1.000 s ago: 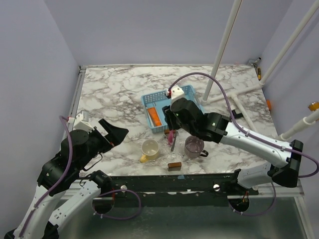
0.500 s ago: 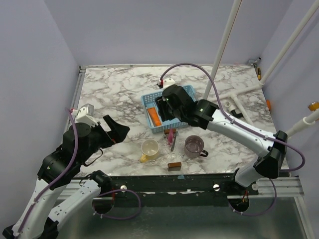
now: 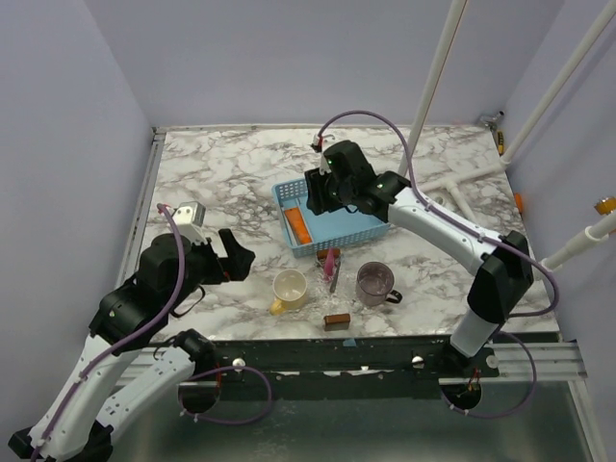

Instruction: Prepare toiletry sets of a toothbrush and toothpaste on the tray

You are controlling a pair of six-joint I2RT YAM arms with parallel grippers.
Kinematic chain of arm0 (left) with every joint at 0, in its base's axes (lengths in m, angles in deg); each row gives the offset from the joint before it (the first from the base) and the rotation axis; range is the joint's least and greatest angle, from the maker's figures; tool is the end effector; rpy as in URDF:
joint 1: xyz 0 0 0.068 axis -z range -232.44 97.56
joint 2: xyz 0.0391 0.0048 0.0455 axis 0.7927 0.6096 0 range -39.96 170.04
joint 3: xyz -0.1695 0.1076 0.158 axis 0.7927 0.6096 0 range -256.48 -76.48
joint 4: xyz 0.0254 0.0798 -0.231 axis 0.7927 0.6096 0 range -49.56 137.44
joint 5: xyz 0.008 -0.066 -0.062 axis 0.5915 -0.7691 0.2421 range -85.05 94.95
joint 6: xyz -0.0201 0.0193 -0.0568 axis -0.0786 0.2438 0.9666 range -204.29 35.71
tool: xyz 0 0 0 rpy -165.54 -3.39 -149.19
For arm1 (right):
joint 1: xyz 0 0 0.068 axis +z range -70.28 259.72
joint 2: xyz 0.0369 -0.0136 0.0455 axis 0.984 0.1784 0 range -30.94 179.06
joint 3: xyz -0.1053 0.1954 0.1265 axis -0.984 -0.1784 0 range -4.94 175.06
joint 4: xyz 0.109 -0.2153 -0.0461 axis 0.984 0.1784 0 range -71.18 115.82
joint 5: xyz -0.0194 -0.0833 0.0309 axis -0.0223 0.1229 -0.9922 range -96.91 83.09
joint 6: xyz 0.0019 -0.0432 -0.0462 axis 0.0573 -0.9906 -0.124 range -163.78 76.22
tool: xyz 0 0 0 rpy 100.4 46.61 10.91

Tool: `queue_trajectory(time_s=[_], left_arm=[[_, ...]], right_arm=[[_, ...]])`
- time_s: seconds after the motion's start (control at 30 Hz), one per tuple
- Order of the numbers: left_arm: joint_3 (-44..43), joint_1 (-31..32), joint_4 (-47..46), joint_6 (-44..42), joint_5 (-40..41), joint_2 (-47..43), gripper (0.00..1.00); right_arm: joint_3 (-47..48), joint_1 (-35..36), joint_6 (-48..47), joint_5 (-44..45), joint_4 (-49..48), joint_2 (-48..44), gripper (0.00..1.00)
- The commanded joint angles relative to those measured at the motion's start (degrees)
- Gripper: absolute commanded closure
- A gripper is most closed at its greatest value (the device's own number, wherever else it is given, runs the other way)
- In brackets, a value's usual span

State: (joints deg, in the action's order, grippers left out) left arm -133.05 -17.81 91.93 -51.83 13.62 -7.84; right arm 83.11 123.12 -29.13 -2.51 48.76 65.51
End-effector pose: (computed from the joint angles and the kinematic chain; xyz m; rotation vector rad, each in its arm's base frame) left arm 0.0891 -0.0525 0.3379 -0.0572 2.0855 -0.5737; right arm 0.2773 0.2571 0.3080 -0.5244 2.2172 0.4585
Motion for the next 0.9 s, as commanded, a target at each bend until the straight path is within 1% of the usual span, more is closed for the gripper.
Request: queue_trajectory(time_s=[0.0, 0.07, 0.2, 0.33, 0.47, 0.53, 0.63, 0.7, 0.87], left_arm=[[2.7, 0.1, -2.8, -6.4, -0.9, -1.2, 0.01], [3.5, 0.2, -3.5, -7.9, -1.5, -1.2, 0.01], [6.3, 0.2, -7.6, -11.7, -4.6, -1.6, 0.01], [9.1, 0.2, -12.8, -13.5, -5.2, -1.9, 0.01], [11.9, 0.1, -16.2, -13.6, -5.0, -2.1, 0.01], [13.2, 0.2, -17.9, -13.8, -6.5, -2.1, 0.01], [15.6, 0.1, -20.5, -14.5, -8.6, -2.2, 0.01], [15.2, 0.2, -20.8, -15.5, -12.3, -1.9, 0.01], [15.5, 0.2, -21.3, -16.3, -14.0, -2.0, 0.01]], right_arm=[[-0.1, -0.6, 0.1, -6.1, -4.3, 4.2, 0.47], [0.4, -0.7, 0.4, -6.2, -5.6, 6.2, 0.47], [3.3, -1.0, 1.2, -4.6, -4.9, 12.2, 0.47], [7.5, -1.0, 2.0, -1.3, -3.3, 17.0, 0.48], [11.6, -0.9, 3.2, 2.1, -2.5, 21.0, 0.48], [14.1, -1.0, 3.4, 2.5, -1.3, 23.5, 0.49], [16.9, -1.0, 3.7, 4.5, 0.4, 26.8, 0.54], [17.9, -1.0, 3.8, 5.7, 1.0, 28.6, 0.55], [19.0, -1.0, 3.8, 7.5, 1.3, 31.7, 0.59]])
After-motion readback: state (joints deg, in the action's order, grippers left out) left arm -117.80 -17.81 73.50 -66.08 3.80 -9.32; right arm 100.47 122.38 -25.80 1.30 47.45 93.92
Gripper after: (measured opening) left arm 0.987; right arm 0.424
